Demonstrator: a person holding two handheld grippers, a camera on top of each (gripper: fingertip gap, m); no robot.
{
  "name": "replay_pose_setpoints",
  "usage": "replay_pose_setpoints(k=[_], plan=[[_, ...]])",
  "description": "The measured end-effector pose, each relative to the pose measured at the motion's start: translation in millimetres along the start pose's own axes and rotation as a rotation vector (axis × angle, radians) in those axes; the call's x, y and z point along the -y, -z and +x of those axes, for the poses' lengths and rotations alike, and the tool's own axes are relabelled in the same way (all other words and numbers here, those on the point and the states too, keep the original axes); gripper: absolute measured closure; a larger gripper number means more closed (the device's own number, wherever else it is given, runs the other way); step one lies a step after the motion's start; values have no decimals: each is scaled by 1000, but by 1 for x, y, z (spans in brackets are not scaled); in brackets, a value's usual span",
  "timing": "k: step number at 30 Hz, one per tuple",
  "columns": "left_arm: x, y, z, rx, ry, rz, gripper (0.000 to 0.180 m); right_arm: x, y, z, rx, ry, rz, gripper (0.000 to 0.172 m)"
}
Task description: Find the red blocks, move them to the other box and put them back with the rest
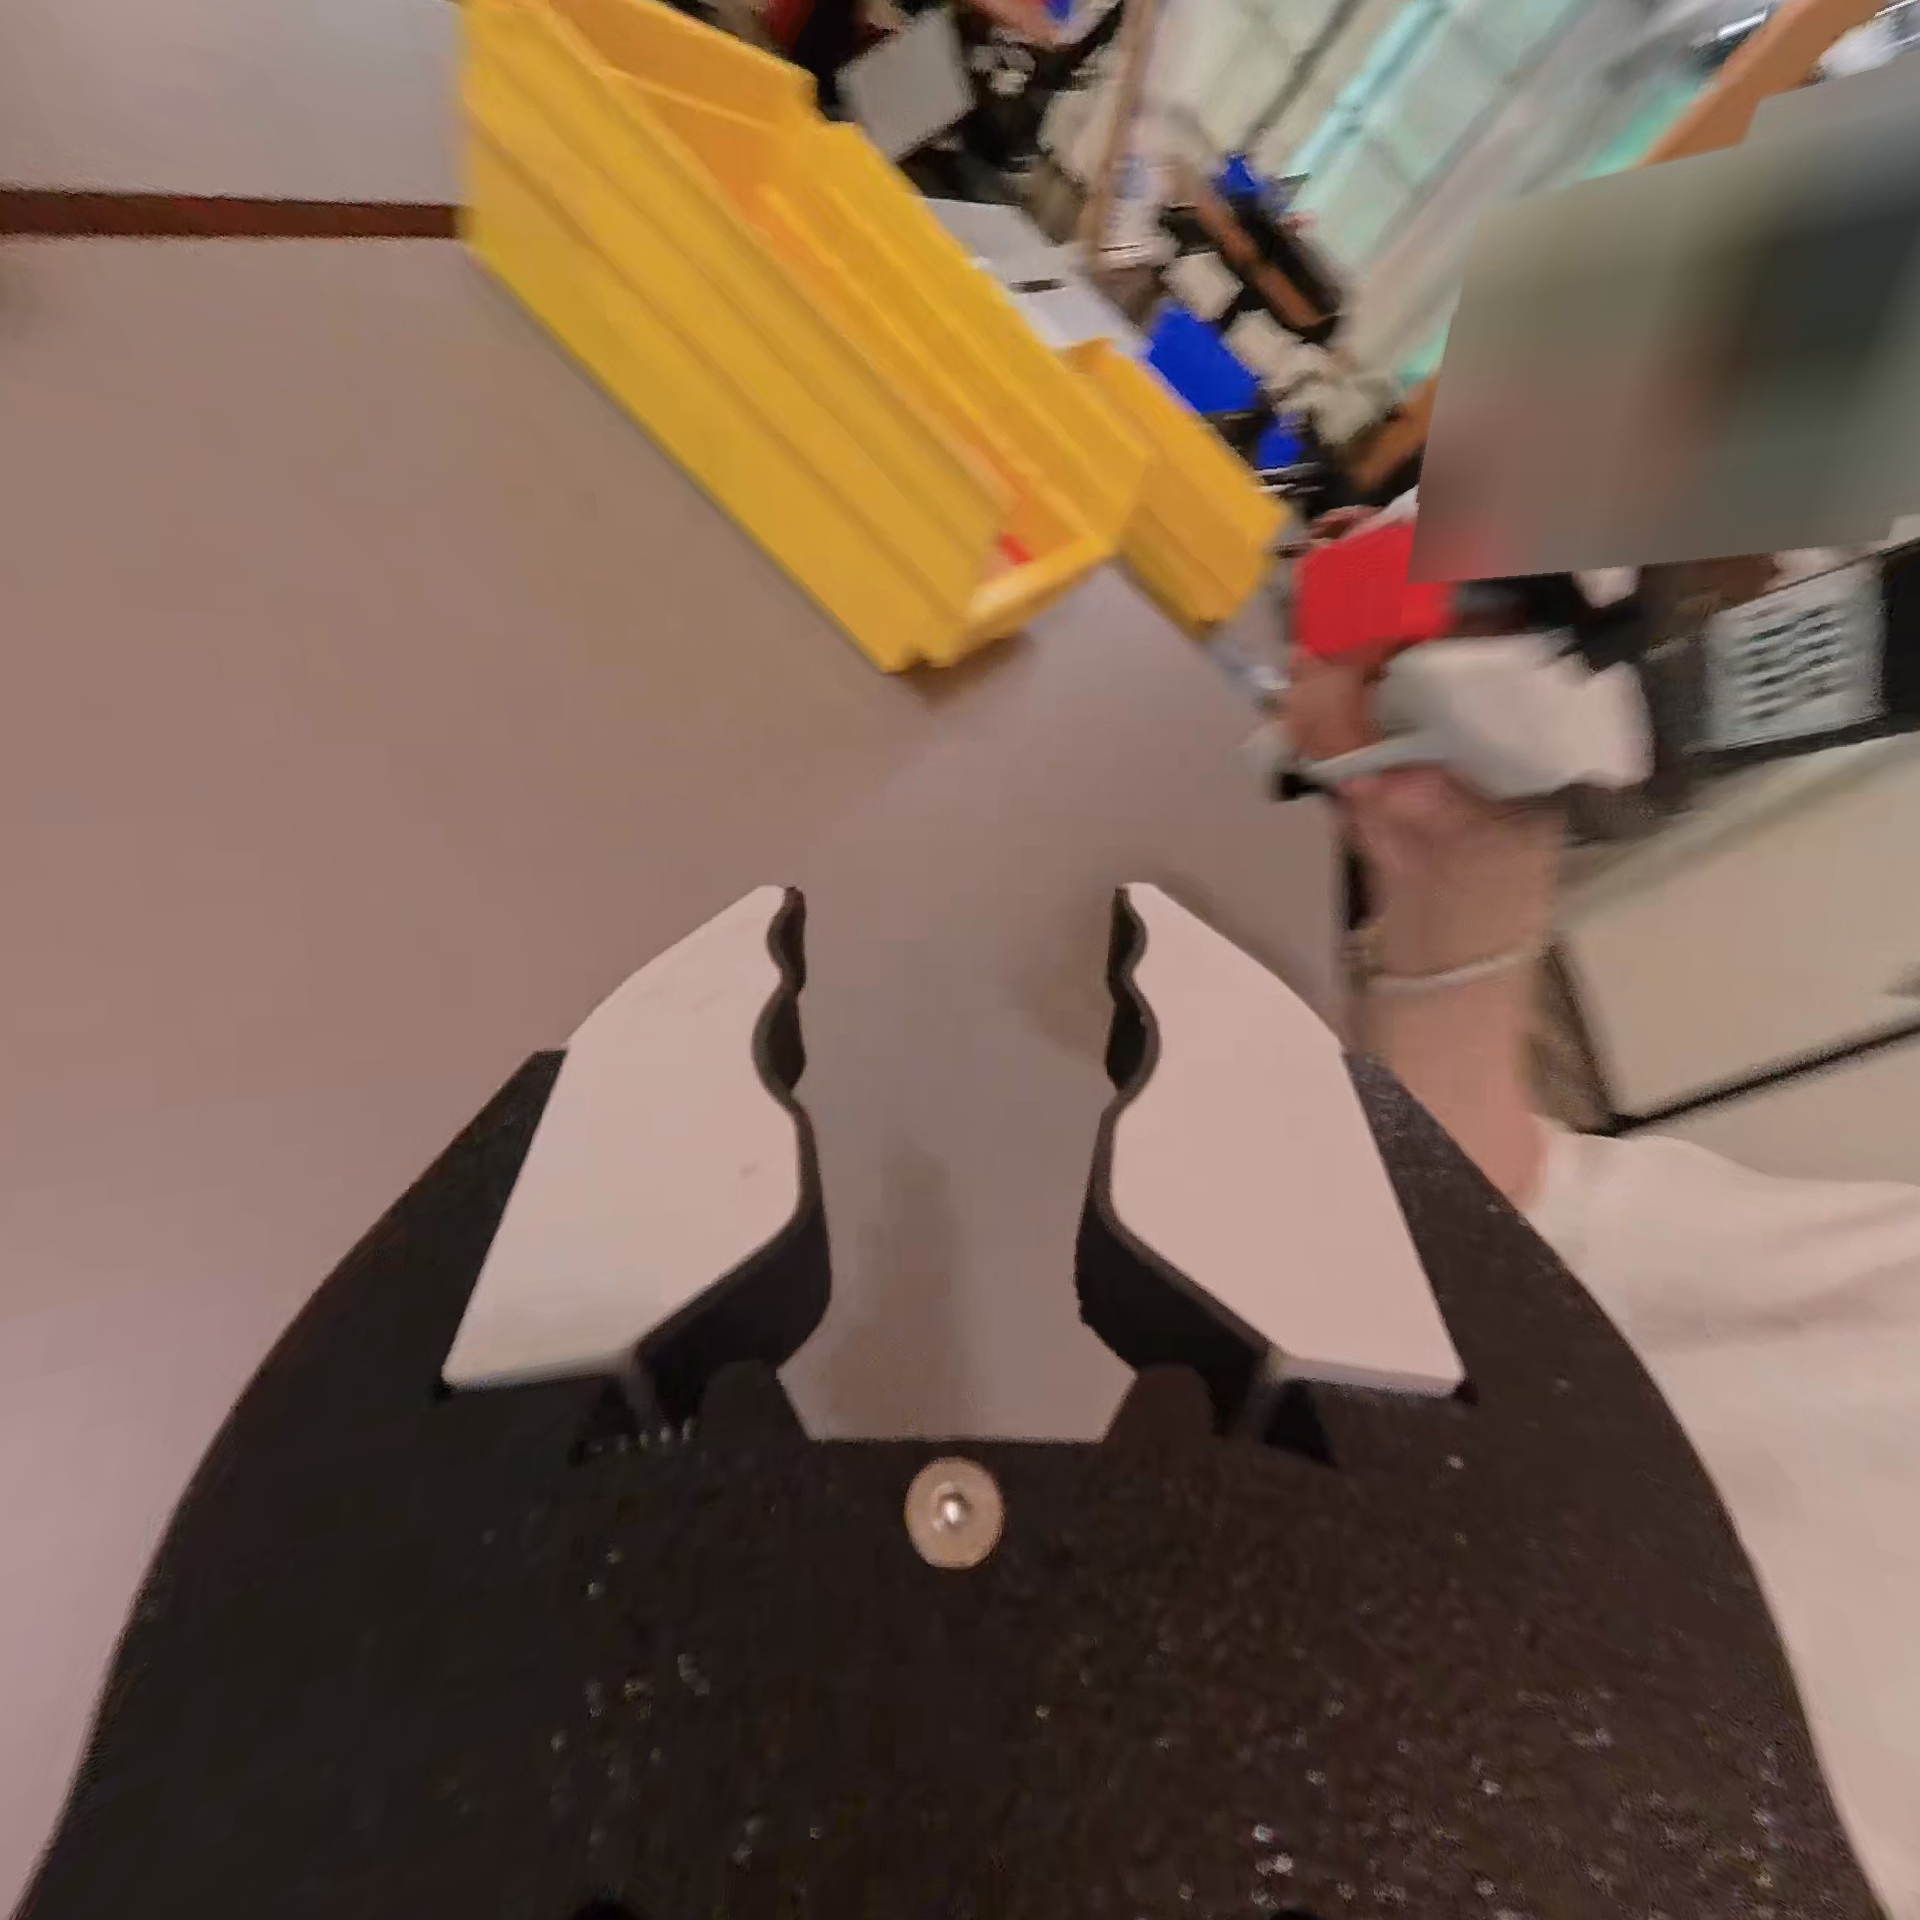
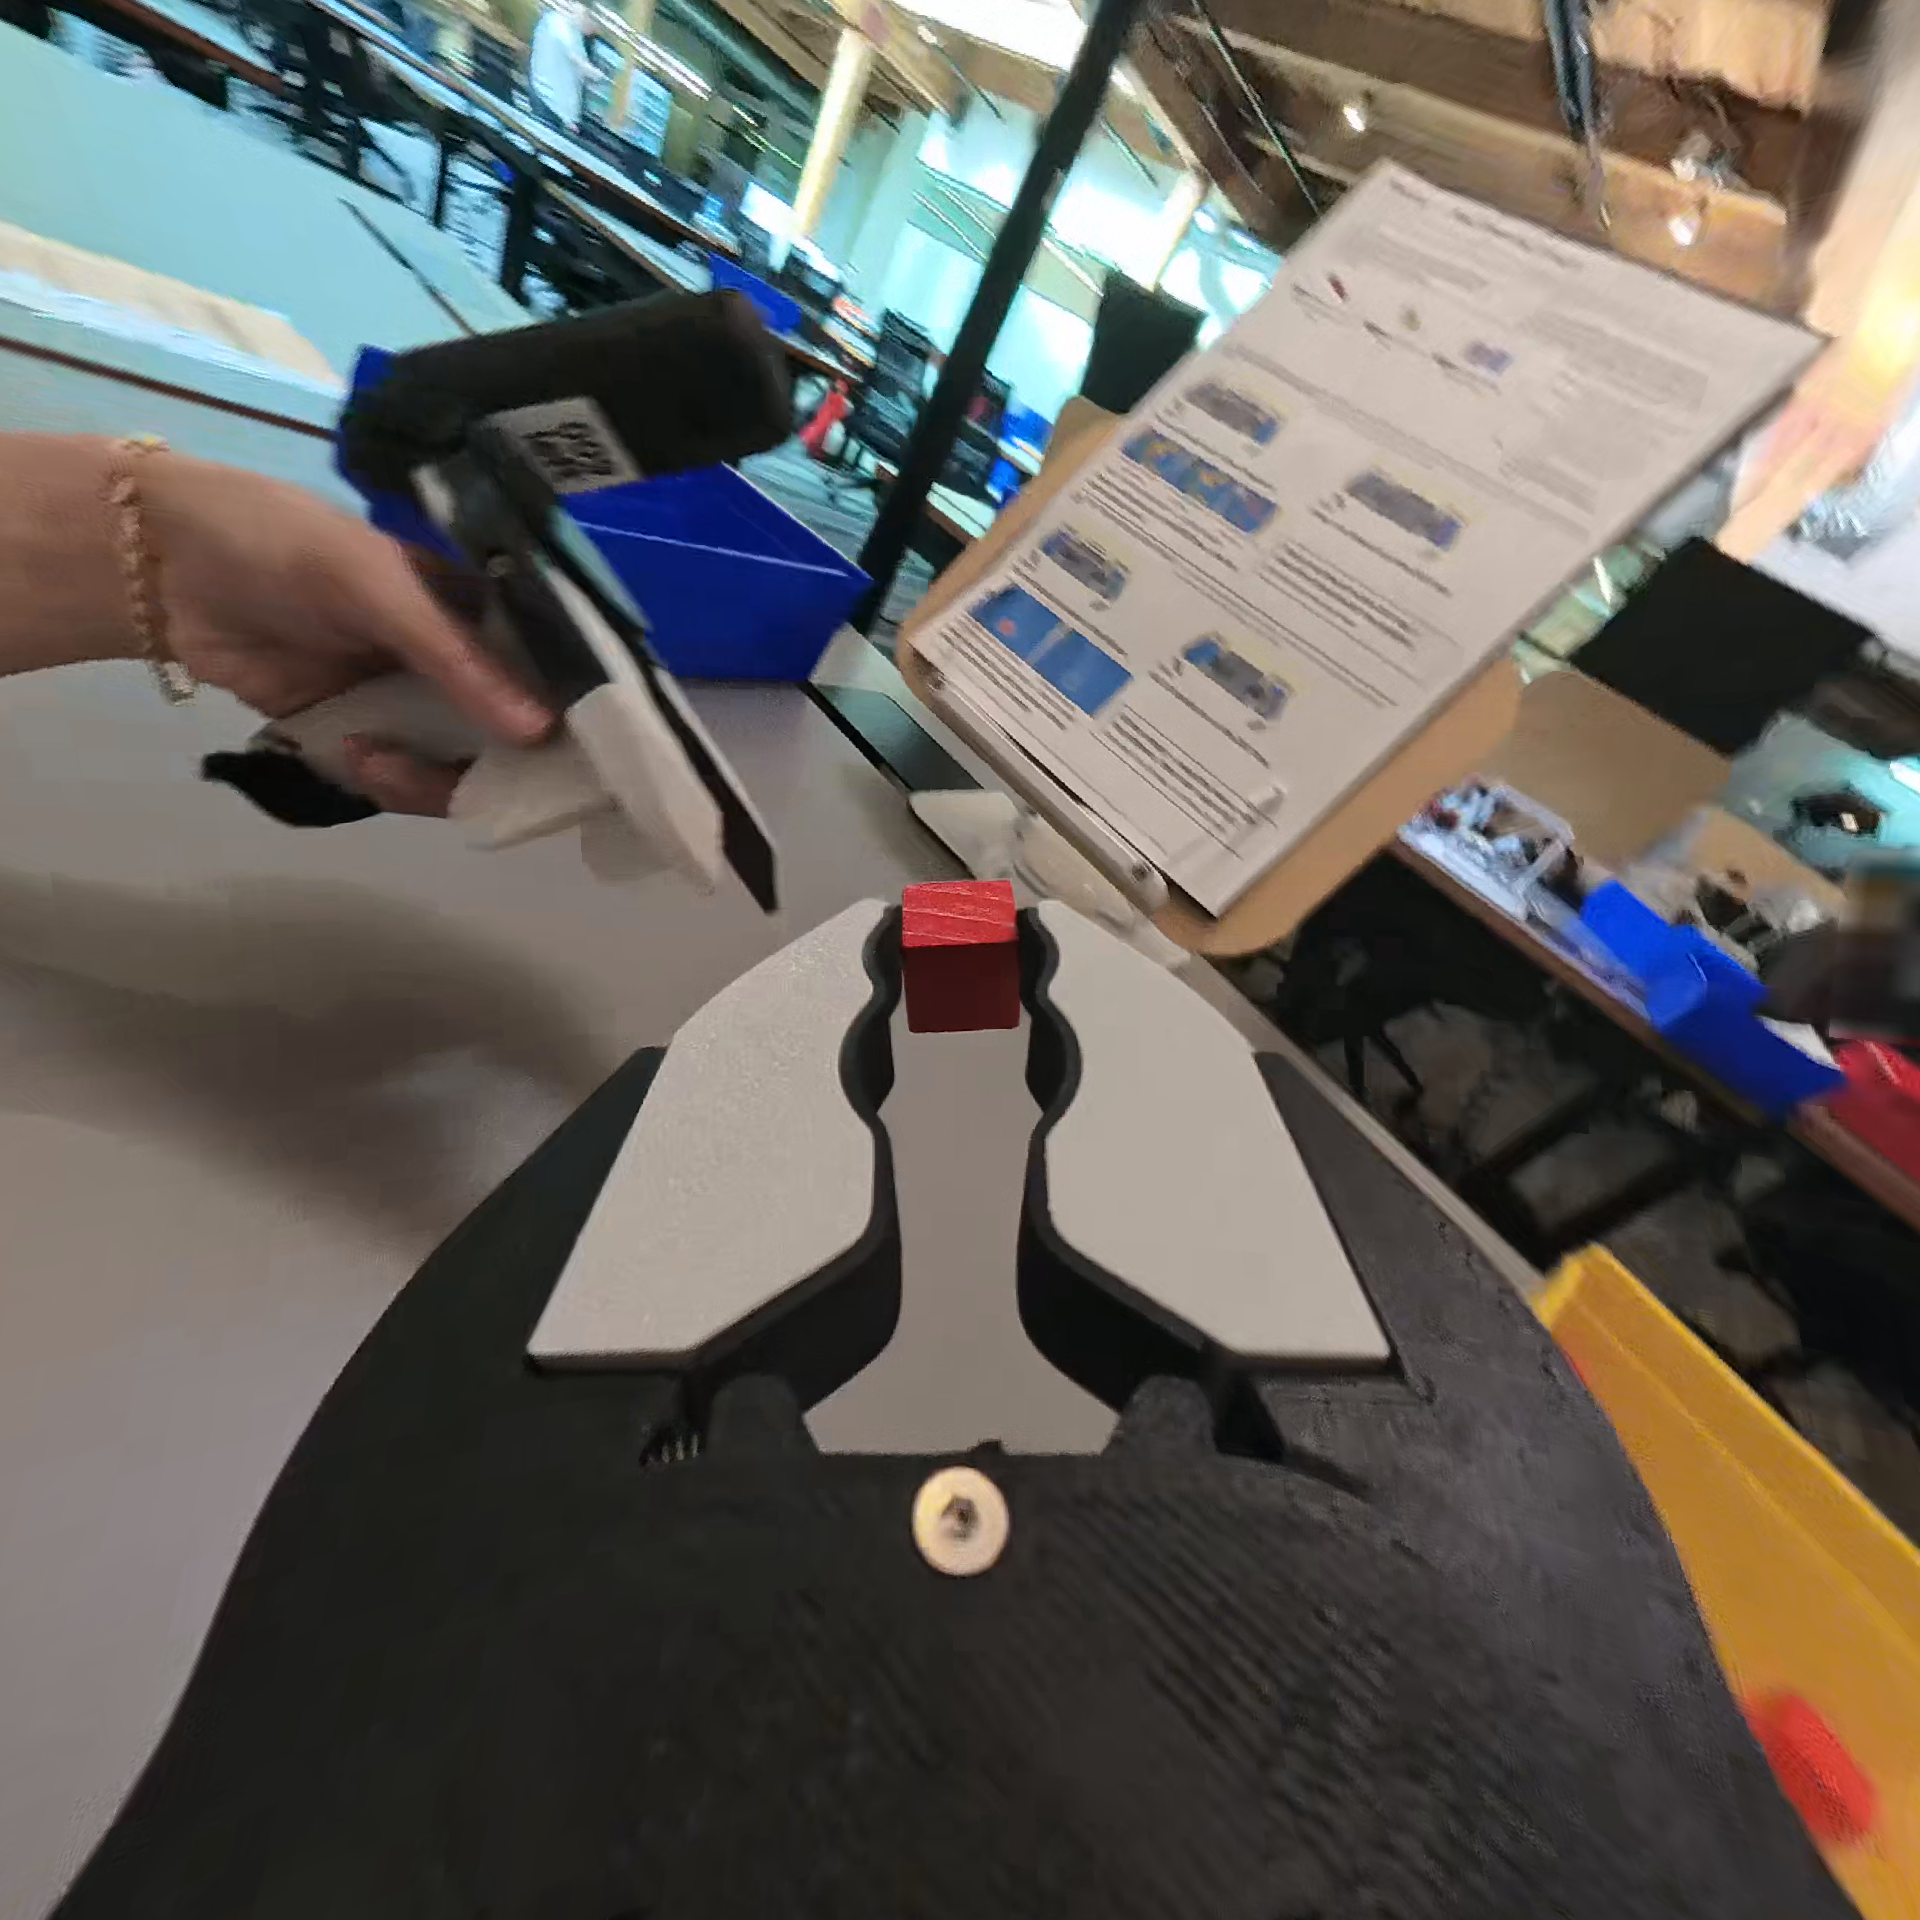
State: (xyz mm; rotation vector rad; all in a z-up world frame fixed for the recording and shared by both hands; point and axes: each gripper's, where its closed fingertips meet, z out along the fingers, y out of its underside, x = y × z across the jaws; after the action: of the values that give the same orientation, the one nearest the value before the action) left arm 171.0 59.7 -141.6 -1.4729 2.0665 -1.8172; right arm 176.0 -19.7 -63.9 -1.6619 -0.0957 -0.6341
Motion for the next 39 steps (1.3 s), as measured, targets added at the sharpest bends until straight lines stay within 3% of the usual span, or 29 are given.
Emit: replay_pose_setpoints(k=[5, 11, 17, 23, 24, 26, 27, 33, 39], plan=[[-13, 13, -56, 310, -90, 77, 109, -36, 57, 81, -319, -154, -178, 150], [-2, 35, -79, 449, -55, 247, 109, -109, 106, 157, -533, -403, -415, 150], [-10, 28, -81, 448, -41, 200, 108, -163, 74, 184, -382, -525, -634, 150], [-18, 22, -83, 443, -42, 161, 108, -202, 37, 172, -227, -625, -780, 150], [-18, 22, -83, 440, -37, 161, 108, -206, 33, 170, -222, -637, -783, 143], [-18, 22, -84, 438, -30, 165, 108, -209, 30, 172, -254, -619, -753, 120], [-18, 23, -85, 439, -29, 168, 108, -207, 30, 174, -268, -613, -721, 117], [-22, 19, -84, 432, -43, 140, 108, -173, 63, 181, -368, -620, -548, 121], [-26, 10, -80, 431, -96, 110, 107, -126, 111, 154, -470, -583, -338, 121]])
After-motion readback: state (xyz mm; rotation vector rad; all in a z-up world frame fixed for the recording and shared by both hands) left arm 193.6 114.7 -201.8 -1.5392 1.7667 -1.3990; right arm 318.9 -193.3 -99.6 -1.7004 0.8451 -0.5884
